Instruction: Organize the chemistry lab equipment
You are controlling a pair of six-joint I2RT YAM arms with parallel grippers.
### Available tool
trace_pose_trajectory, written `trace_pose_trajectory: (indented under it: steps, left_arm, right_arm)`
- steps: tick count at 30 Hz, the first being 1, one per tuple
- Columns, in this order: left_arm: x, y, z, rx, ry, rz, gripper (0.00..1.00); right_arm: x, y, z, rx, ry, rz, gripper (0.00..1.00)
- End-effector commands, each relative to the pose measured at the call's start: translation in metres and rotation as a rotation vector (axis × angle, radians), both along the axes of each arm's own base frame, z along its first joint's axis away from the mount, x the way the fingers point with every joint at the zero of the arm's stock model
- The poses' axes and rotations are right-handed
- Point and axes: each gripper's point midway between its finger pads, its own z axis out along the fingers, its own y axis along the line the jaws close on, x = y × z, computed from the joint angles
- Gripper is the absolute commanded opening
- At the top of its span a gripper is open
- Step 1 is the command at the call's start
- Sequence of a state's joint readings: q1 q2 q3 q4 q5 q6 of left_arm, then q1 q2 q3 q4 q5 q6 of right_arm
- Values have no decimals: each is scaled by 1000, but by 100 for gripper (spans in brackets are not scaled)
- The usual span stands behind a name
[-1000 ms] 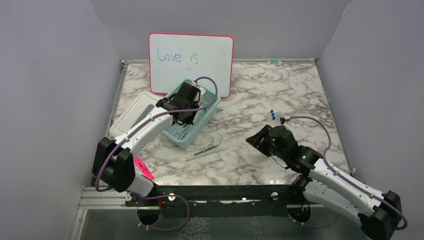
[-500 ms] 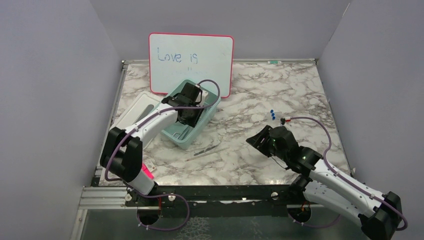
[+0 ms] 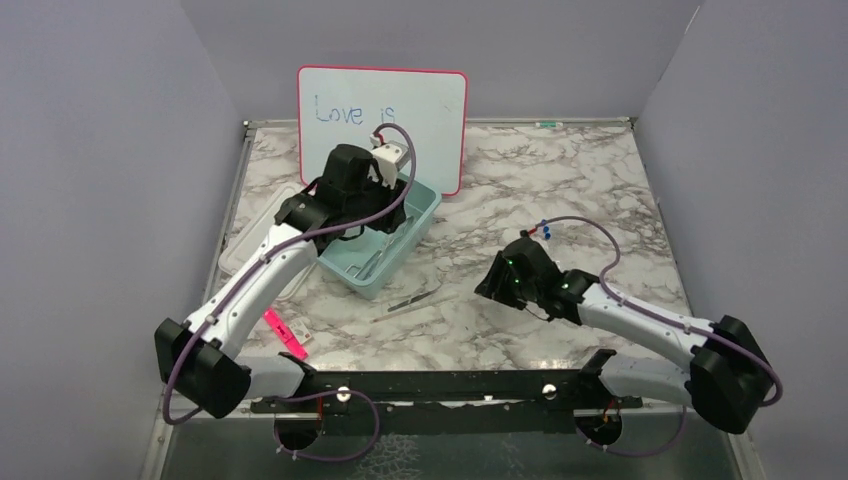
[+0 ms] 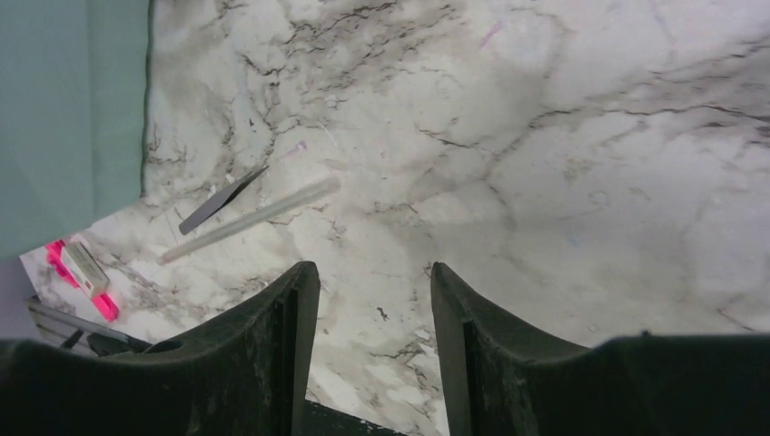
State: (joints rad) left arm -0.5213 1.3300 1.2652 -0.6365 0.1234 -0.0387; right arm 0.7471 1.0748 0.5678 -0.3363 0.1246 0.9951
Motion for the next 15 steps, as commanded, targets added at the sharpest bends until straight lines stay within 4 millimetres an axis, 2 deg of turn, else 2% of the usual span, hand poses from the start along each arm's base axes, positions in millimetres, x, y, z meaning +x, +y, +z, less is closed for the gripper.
trace_pose_trajectory:
  steps: [1, 6, 11, 15]
  left_arm:
    - [-33, -28, 42, -218, -56, -153, 47]
    - [-60, -34, 62, -348, -112, -230, 49]
    - [-69, -26, 62, -369, -151, -213, 51]
    - [-73, -23, 60, -376, -152, -202, 52]
  right_arm:
    - [8, 40, 6, 31, -13, 131, 52]
    - [14, 65, -5, 1, 16, 128, 52]
    - [17, 89, -16, -8, 55, 129, 49]
    - [17, 98, -26, -36, 84, 96, 46]
